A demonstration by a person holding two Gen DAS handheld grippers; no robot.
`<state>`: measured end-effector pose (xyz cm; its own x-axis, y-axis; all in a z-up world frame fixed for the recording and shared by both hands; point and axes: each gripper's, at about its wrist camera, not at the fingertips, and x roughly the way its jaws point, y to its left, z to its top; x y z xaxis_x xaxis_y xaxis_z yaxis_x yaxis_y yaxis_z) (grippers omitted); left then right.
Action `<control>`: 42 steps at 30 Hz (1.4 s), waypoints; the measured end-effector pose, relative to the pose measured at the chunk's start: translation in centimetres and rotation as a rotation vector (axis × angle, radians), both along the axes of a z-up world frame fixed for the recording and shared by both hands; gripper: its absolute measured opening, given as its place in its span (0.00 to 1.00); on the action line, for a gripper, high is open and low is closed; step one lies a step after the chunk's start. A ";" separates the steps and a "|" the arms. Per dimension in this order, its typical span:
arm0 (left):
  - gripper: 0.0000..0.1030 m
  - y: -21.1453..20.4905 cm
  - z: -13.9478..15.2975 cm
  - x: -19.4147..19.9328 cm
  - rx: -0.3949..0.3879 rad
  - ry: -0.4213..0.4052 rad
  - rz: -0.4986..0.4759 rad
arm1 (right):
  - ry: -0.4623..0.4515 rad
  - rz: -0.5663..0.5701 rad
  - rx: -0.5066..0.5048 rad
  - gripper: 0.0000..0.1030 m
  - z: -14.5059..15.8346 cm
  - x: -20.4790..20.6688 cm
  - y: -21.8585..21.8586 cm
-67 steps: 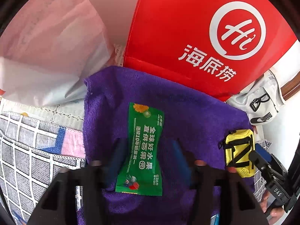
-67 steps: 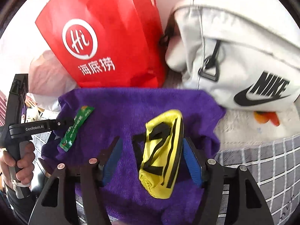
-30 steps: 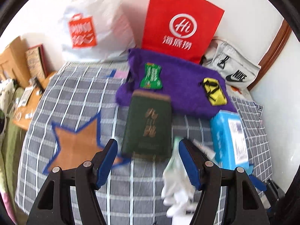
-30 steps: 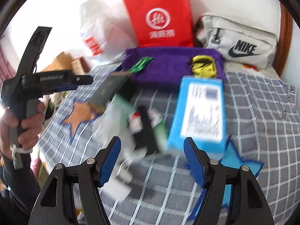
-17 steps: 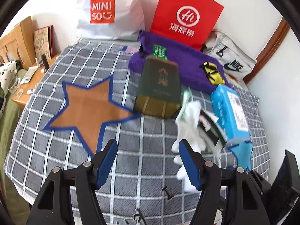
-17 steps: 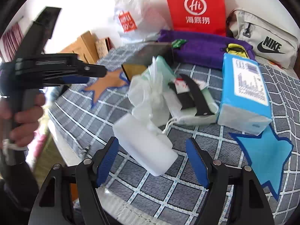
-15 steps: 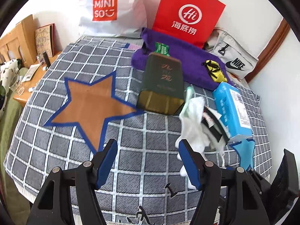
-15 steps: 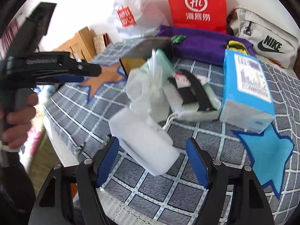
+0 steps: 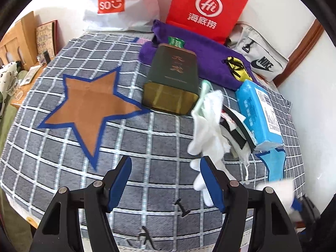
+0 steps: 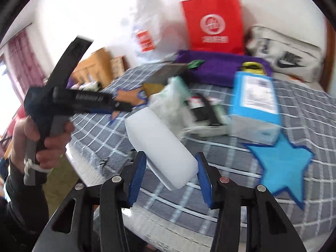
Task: Organize soft objects
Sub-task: 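Grasp a white cotton glove with the left tool and lift it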
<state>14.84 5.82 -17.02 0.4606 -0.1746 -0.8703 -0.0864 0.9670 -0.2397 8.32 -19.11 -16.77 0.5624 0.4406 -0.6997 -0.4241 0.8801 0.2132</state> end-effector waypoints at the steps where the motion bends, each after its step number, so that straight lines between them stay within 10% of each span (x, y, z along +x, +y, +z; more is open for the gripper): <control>1: 0.64 -0.3 -0.2 0.1 -0.001 -0.001 -0.006 | -0.009 -0.050 -0.021 0.46 0.0 0.1 -1.1; 15: 0.57 -2.3 -1.3 3.3 -0.076 -0.066 -0.029 | 0.092 -0.203 -0.102 0.50 -4.3 3.0 -5.3; 20: 0.09 -2.9 -2.2 4.5 -0.117 -0.051 -0.062 | 0.114 -0.190 -0.078 0.50 -5.3 3.9 -4.8; 33: 0.07 1.5 1.8 0.7 -0.081 -0.157 -0.002 | 0.083 -0.214 -0.108 0.44 -4.6 3.8 -4.1; 42: 0.10 4.1 0.9 -0.4 -0.019 -0.080 0.031 | 0.099 -0.267 -0.103 0.44 -4.7 3.7 -5.4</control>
<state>14.41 9.91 -16.08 0.5341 -0.1753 -0.8271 -0.0957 0.9594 -0.2652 11.98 -24.47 -21.43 0.5758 0.2100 -0.7902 -0.1565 0.9769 0.1456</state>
